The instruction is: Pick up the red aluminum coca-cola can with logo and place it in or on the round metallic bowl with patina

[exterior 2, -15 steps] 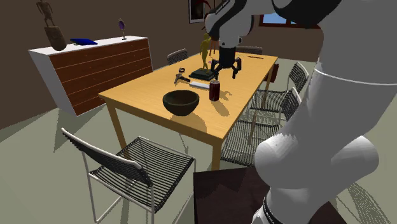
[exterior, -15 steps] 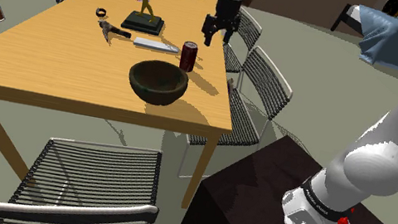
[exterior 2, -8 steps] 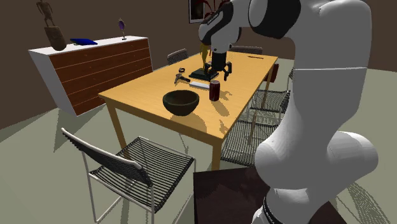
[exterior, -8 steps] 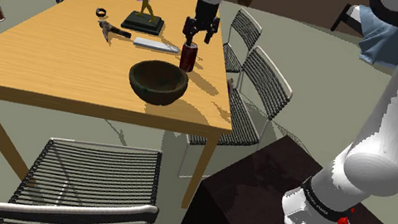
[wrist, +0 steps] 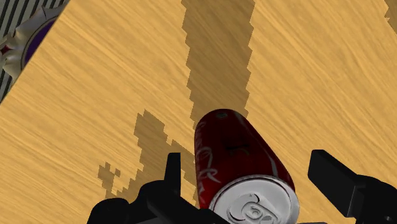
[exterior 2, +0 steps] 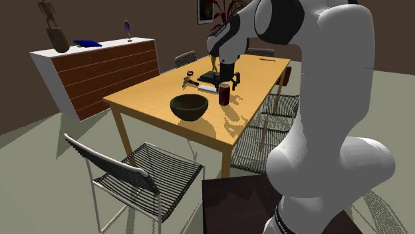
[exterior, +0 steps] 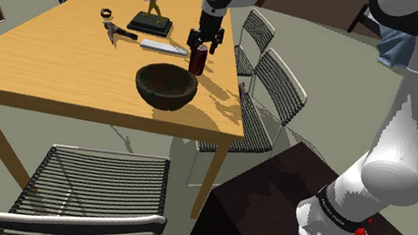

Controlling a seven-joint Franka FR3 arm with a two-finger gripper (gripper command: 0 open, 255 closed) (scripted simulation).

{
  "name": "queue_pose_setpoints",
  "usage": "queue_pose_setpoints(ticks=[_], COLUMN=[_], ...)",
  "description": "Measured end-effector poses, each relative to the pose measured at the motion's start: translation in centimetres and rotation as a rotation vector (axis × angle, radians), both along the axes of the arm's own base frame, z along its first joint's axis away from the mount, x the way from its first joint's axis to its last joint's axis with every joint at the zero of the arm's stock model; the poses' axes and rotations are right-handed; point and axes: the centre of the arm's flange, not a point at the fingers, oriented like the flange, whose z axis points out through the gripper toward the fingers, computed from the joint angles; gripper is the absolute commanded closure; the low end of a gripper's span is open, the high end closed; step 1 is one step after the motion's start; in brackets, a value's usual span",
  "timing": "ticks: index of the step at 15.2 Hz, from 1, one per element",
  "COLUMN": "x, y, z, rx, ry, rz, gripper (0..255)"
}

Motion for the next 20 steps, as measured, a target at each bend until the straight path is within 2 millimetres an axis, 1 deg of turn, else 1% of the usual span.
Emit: queue_pose_setpoints(ticks=[2,7,8,18,20], x=[0.12,0.12,0.12,0.12,0.15], y=[0.03,0.00,0.00,0.06,0.02], z=[-0.39,-0.46,-0.46,-0.44,0.18], rx=[0.000,0.000,0.000,0.001,0.000], ry=[0.000,0.000,0.000,-0.001,0.000], rz=[0.000,0.000,0.000,0.001,0.000], gripper=[0,0,255,255,255])
